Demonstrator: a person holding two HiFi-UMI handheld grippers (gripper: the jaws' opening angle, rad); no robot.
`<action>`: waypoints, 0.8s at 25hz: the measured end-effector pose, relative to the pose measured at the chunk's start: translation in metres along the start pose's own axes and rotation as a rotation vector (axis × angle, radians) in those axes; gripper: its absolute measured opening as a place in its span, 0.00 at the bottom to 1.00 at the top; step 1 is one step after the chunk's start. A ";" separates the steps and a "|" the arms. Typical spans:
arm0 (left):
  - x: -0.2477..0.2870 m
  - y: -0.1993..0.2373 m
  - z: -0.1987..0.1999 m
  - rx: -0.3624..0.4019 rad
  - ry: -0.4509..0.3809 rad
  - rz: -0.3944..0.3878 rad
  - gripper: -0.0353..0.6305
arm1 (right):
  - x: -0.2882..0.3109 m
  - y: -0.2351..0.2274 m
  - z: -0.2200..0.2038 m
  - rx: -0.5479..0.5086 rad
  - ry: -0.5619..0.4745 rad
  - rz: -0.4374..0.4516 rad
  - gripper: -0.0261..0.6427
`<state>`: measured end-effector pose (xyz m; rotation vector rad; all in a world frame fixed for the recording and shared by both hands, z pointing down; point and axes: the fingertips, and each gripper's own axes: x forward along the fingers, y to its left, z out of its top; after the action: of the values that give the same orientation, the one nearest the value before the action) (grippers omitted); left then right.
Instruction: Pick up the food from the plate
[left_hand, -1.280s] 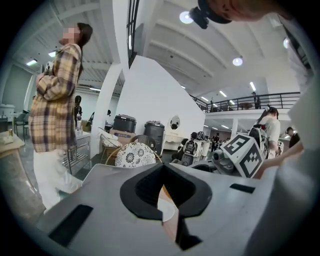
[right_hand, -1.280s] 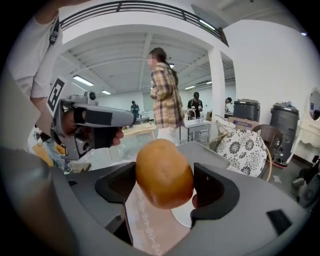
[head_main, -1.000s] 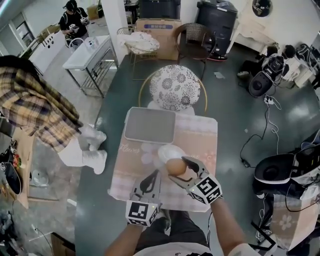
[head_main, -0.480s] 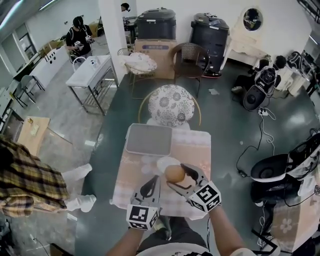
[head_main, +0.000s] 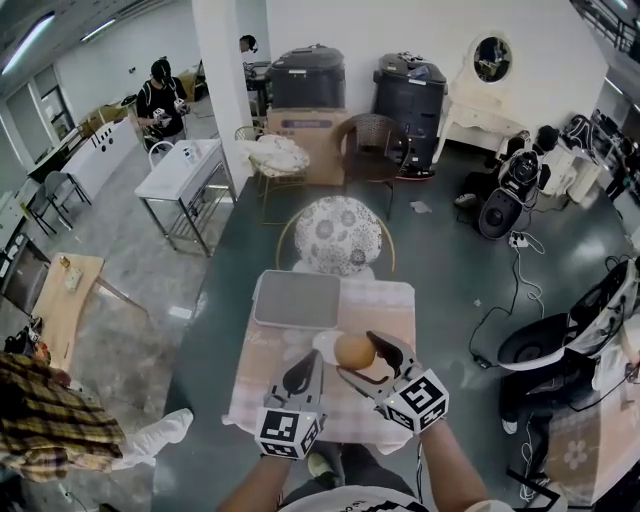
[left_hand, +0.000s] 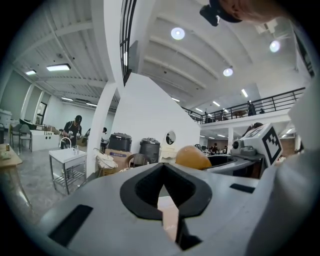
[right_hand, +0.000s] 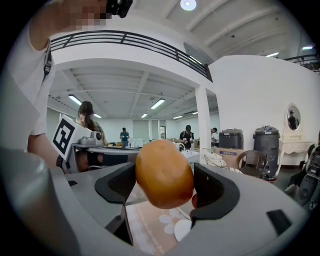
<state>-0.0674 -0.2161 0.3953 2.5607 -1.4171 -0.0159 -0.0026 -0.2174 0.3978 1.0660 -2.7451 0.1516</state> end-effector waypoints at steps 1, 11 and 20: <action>0.000 -0.001 0.005 0.002 -0.004 -0.001 0.06 | -0.002 0.000 0.005 0.000 -0.010 -0.005 0.56; 0.005 -0.012 0.030 0.010 -0.013 -0.039 0.06 | -0.010 -0.003 0.035 -0.033 -0.051 -0.032 0.56; 0.007 -0.007 0.043 0.017 -0.029 -0.036 0.06 | -0.004 0.000 0.046 -0.044 -0.059 -0.027 0.56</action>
<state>-0.0630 -0.2259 0.3526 2.6104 -1.3867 -0.0472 -0.0056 -0.2224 0.3520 1.1134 -2.7706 0.0563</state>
